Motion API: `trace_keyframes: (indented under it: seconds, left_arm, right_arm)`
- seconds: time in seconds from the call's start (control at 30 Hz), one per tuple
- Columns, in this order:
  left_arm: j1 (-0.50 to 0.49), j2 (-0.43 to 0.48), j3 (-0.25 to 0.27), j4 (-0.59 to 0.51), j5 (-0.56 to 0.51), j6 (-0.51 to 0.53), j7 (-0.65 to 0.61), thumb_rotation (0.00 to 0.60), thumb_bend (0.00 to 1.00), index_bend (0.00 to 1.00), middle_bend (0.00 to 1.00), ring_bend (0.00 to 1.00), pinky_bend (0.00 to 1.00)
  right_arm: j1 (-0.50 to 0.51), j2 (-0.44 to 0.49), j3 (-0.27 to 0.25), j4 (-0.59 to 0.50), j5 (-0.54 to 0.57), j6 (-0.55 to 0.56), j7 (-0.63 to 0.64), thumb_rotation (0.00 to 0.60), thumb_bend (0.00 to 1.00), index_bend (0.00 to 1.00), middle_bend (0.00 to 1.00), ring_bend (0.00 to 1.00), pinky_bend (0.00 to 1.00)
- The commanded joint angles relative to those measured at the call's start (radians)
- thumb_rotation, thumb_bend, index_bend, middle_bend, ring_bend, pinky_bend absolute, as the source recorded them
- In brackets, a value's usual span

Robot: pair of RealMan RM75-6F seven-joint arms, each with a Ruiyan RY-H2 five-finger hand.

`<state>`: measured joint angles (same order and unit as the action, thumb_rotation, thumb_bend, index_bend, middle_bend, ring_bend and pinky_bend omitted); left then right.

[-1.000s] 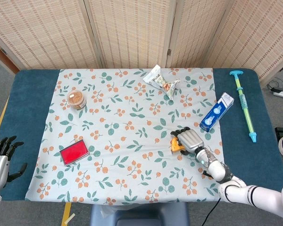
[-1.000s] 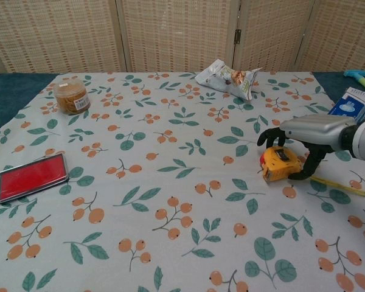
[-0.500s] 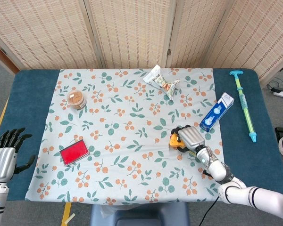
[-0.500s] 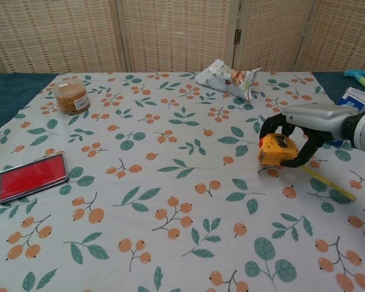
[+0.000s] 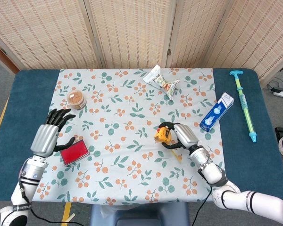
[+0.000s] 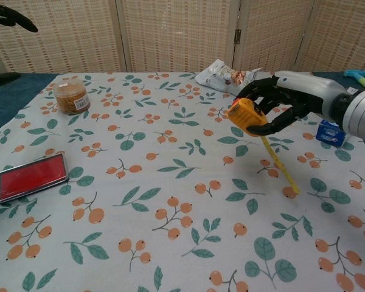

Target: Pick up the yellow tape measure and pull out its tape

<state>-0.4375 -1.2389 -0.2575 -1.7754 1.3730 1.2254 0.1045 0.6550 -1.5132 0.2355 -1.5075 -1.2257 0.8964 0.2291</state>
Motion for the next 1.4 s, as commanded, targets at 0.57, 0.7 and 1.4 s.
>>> trace_keyframes:
  seconds: [0.57, 0.7, 1.4]
  left_arm:
    - [-0.209, -0.177, -0.049, -0.008, -0.124, -0.121, 0.138, 0.6, 0.36, 0.15, 0.13, 0.07, 0.0]
    - [-0.237, -0.215, -0.055, 0.011, -0.127, -0.114, 0.15, 0.6, 0.36, 0.15, 0.13, 0.07, 0.0]
    - [-0.3, -0.299, -0.034, 0.077, -0.16, -0.11, 0.187, 0.6, 0.36, 0.13, 0.13, 0.07, 0.0]
  right_arm:
    - [0.107, -0.298, 0.073, 0.247, -0.122, 0.067, 0.312, 0.6, 0.47, 0.57, 0.51, 0.45, 0.25]
    - [0.13, -0.34, 0.077, 0.289, -0.132, 0.07, 0.335, 0.6, 0.47, 0.57, 0.51, 0.45, 0.25]
    - [0.177, -0.421, 0.109, 0.338, -0.083, 0.08, 0.25, 0.6, 0.47, 0.57, 0.51, 0.44, 0.24]
